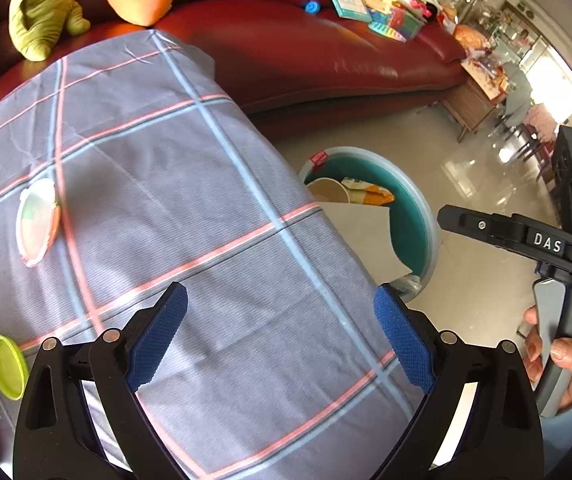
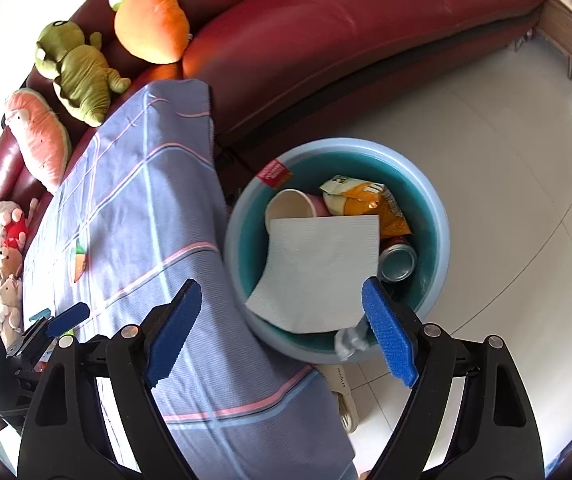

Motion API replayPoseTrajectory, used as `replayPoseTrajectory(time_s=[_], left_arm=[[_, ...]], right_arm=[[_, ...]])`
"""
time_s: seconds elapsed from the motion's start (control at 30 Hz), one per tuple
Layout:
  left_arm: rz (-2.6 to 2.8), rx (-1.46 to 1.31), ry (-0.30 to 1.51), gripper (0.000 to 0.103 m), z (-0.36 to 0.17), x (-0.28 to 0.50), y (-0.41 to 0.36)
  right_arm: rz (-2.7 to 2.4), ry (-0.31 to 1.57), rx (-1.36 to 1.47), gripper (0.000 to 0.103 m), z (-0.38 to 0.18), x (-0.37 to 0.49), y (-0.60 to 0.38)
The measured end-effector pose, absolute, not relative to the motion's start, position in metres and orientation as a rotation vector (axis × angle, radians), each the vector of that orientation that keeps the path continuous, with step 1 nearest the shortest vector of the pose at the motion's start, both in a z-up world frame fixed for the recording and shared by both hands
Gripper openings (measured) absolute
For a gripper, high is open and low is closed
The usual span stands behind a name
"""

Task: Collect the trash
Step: 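Move both tools back over the table toward the red and light-blue packets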

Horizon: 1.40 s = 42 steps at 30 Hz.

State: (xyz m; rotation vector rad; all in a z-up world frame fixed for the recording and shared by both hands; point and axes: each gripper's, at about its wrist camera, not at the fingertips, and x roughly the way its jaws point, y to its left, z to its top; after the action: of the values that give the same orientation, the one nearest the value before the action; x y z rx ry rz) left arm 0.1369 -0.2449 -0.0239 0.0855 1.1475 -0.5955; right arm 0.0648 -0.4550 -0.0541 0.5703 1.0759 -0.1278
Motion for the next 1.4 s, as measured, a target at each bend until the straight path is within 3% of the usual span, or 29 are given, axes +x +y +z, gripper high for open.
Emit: replayPoseTrajectory(time_s=[0.7,1.4], left_arm=[[-0.469,-0.049,1.094,0.094,-0.005,0.107,-0.122],[-0.127,-0.136,1.058,0.094,-0.012,0.076,0.093]], right_arm=[[0.008,1.1,0.426,0.083,-0.014,0.063,-0.334],[0.238,1.195,0.234,0.083,-0.015,0.095,-0.168]])
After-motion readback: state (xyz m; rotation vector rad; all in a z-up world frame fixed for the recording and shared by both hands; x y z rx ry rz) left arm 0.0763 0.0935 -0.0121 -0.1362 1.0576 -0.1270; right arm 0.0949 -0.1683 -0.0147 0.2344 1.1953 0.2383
